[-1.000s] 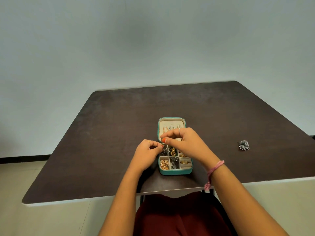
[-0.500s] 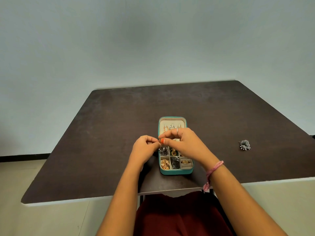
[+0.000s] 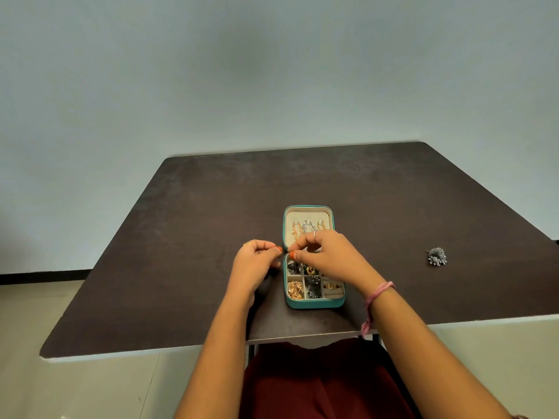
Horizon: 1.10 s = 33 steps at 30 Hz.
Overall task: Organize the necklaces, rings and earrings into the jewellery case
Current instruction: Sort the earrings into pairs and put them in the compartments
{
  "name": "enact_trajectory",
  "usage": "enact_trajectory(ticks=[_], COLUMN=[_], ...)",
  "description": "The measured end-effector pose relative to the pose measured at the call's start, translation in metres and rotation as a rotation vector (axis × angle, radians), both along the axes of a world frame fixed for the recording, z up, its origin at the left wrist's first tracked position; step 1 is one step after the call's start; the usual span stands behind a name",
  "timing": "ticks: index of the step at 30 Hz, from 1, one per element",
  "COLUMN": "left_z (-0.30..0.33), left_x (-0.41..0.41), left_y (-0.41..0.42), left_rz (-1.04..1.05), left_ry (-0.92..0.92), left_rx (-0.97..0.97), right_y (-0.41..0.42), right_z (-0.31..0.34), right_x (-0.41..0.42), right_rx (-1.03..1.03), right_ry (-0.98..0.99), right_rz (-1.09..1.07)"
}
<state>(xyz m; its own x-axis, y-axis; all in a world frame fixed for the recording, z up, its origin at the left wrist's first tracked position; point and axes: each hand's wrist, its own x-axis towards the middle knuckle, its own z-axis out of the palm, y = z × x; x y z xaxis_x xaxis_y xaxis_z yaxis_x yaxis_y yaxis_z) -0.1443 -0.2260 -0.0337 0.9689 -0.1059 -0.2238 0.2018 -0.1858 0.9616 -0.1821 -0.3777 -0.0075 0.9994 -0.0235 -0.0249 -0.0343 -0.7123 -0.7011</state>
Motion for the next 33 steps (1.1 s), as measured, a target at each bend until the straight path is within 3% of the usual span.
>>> enact_trajectory(ticks=[8, 19, 33], left_z=[0.0, 0.014, 0.051], left_x=[0.002, 0.012, -0.006], left_y=[0.002, -0.005, -0.092], left_rz=[0.0, 0.095, -0.219], left_ry=[0.021, -0.034, -0.147], left_rx=[-0.054, -0.169, -0.217], right_y=[0.0, -0.052, -0.148], right_z=[-0.004, 0.023, 0.023], right_x=[0.01, 0.003, -0.035], right_rx=[-0.09, 0.09, 0.356], right_ry=[0.06, -0.1, -0.177], right_rz=[-0.013, -0.119, -0.327])
